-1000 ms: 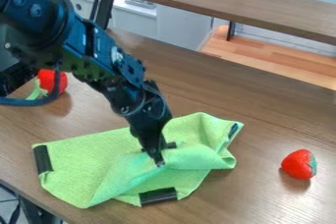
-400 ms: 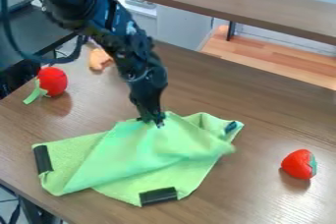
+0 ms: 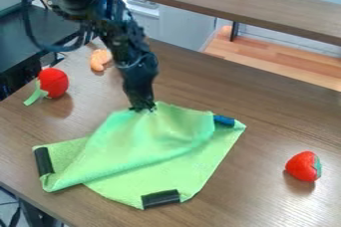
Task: Unfold the cloth from bottom right to top left
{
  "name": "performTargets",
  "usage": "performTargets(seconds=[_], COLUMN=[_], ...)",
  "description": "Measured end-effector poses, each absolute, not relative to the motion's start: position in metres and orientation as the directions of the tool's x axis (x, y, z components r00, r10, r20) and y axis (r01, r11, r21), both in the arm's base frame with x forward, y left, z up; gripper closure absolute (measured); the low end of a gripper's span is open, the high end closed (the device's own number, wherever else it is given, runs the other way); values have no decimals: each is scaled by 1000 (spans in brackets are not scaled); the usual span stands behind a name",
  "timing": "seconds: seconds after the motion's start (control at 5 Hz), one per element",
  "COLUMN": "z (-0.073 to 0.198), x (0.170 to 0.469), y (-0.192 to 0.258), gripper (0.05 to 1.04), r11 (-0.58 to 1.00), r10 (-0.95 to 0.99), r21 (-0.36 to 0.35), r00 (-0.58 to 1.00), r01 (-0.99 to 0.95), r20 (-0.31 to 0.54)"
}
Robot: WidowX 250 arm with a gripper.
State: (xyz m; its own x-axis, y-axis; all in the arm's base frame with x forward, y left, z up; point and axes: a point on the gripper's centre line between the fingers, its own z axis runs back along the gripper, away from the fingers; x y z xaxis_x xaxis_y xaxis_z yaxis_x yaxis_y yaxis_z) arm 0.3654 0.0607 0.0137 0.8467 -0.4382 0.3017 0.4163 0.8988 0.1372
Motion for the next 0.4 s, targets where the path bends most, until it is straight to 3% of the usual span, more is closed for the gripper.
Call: performTargets(seconds=[0.4], z=[33], x=[385], y=[82], gripper=[1035], r11=[915], r10=[-403], r21=[147], r00=[848], r01=[375], r20=[343])
